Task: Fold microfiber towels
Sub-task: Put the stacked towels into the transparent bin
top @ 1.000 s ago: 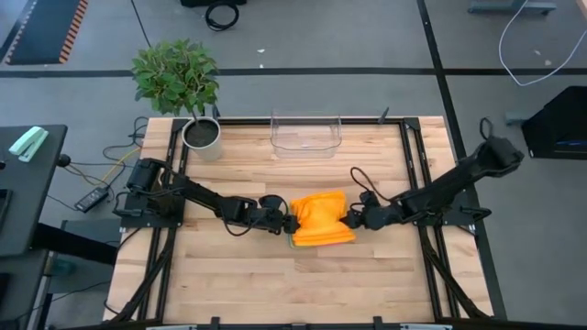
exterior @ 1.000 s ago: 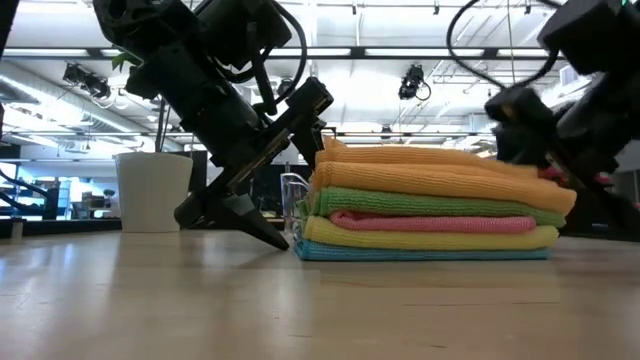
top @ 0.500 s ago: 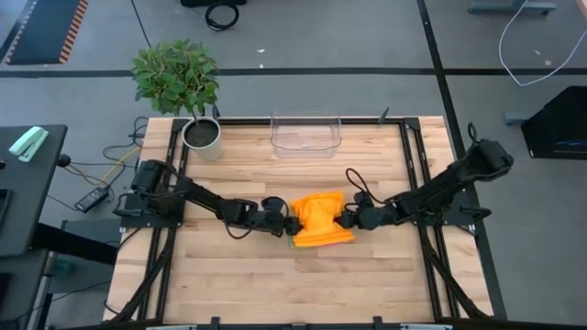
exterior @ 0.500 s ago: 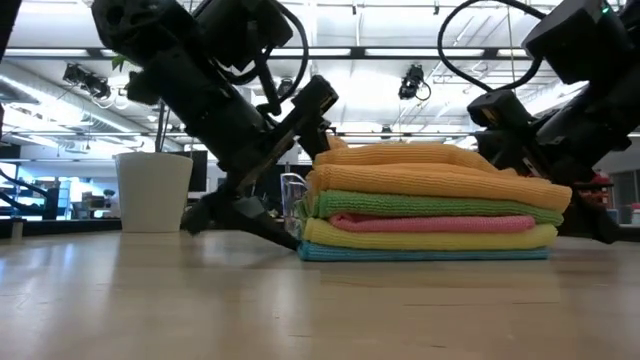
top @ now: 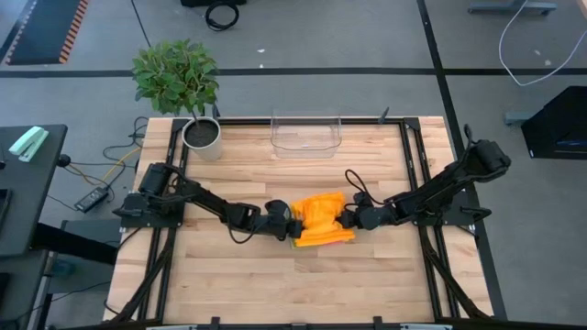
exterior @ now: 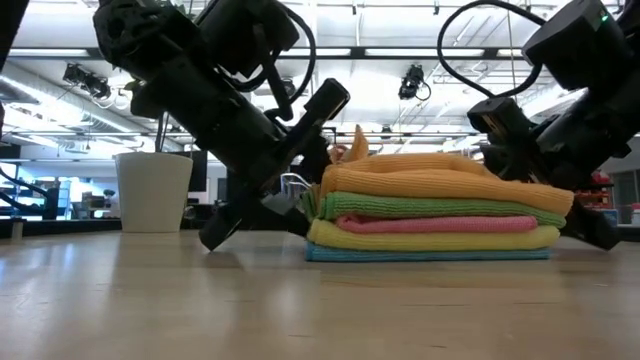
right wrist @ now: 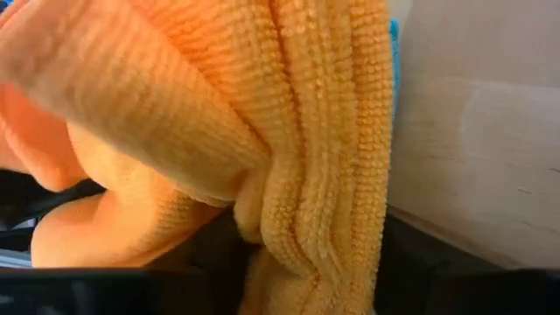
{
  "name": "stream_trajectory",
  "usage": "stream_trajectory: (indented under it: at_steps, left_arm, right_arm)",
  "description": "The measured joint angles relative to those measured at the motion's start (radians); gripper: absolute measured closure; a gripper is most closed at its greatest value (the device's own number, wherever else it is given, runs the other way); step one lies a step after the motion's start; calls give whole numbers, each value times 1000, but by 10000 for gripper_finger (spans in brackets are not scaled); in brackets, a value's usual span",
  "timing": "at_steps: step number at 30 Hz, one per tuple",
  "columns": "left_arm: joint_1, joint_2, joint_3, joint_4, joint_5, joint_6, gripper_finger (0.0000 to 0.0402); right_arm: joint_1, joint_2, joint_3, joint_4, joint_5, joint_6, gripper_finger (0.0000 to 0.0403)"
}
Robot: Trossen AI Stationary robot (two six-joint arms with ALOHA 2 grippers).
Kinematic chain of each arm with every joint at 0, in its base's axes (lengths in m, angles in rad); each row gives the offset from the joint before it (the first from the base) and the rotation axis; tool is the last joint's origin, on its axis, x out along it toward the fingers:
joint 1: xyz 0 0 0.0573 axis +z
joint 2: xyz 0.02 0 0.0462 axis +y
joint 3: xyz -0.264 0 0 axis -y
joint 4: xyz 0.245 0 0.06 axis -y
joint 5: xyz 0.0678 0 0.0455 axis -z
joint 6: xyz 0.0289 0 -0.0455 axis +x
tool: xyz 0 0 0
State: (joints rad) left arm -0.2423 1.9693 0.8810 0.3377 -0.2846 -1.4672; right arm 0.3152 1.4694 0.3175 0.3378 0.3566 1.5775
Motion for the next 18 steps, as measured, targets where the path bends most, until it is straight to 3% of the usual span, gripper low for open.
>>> stream_trajectory:
  at_steps: [4, 8, 18]
  left_arm:
    - [-1, 1, -2, 10, -24, 16, 329]
    - [-2, -8, -5, 23, -52, 25, 334]
    - [81, -241, -11, -105, -74, 240, 334]
  right_arm:
    - [0, 3, -2, 47, 19, -35, 276]
    - [-1, -1, -6, 134, 62, -95, 357]
    - [-71, -171, 36, 165, 120, -212, 362]
